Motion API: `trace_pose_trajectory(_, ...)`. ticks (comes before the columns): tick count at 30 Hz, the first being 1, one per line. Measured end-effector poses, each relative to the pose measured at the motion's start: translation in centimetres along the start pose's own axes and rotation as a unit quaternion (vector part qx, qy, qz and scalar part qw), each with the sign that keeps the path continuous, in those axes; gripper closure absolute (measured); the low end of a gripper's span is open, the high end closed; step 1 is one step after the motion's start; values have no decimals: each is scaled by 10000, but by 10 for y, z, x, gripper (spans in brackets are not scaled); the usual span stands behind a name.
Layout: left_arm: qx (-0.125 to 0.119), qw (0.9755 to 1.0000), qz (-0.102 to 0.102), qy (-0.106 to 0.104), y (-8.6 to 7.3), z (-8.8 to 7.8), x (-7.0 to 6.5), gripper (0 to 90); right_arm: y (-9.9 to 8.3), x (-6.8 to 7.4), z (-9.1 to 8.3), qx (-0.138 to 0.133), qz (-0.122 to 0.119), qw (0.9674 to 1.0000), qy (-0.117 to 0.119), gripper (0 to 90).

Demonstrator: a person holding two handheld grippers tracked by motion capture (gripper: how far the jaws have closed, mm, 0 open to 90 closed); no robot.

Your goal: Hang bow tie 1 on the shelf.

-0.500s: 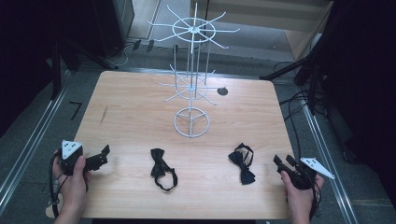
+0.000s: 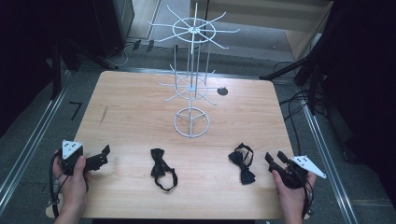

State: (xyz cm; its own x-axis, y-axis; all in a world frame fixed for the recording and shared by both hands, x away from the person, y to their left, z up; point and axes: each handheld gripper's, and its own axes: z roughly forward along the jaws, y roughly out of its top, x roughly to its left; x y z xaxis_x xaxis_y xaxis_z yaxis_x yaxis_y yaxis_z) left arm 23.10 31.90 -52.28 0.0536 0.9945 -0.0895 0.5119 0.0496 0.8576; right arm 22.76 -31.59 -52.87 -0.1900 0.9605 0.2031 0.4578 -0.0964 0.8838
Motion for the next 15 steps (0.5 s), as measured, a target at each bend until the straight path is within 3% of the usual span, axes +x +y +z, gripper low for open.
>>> trace_pose_trajectory(15, 5, 10000, 25, 5, 0, 0, 0, 0, 2, 22, 3, 85, -83, 9997, 229, 473)
